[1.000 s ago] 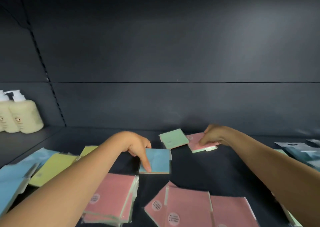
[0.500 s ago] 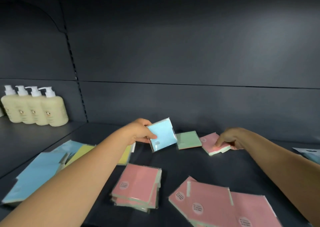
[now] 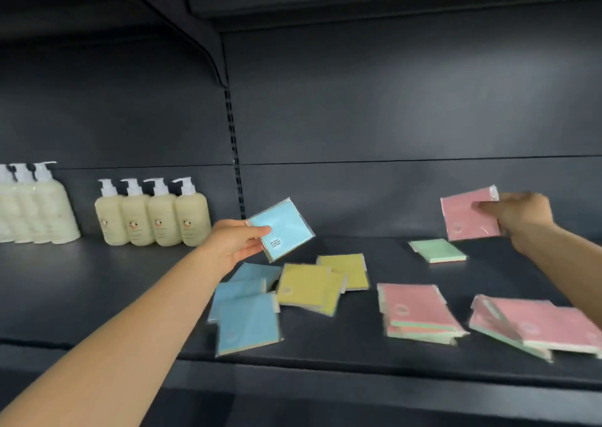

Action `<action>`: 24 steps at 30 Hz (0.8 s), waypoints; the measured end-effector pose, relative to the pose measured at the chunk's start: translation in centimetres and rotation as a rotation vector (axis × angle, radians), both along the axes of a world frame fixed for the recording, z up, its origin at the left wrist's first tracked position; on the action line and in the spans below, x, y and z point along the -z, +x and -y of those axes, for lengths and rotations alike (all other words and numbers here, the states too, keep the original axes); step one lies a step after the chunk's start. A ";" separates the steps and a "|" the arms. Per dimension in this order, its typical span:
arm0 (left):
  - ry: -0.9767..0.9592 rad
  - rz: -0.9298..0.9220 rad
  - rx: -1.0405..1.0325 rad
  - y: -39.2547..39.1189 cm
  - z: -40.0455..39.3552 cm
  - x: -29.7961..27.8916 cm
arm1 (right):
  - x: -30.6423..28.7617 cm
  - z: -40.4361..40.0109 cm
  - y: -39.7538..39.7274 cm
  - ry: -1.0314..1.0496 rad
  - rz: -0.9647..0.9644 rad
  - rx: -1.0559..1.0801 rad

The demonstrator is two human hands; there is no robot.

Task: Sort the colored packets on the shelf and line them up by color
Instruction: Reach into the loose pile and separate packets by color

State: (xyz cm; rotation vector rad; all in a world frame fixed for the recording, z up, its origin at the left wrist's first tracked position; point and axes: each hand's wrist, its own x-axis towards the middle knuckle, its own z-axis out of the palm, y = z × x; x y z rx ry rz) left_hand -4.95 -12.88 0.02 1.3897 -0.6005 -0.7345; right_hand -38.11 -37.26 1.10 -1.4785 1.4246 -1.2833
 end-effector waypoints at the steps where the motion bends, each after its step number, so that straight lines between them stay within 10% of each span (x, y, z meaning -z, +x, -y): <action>1: -0.001 -0.011 0.016 1.2 -1.4 0.2 | 0.1 -2.0 1.0 0.011 0.076 0.017; 24: 0.144 -0.038 0.280 5.2 -9.9 7.3 | 1.0 -19.8 5.4 0.070 0.157 0.038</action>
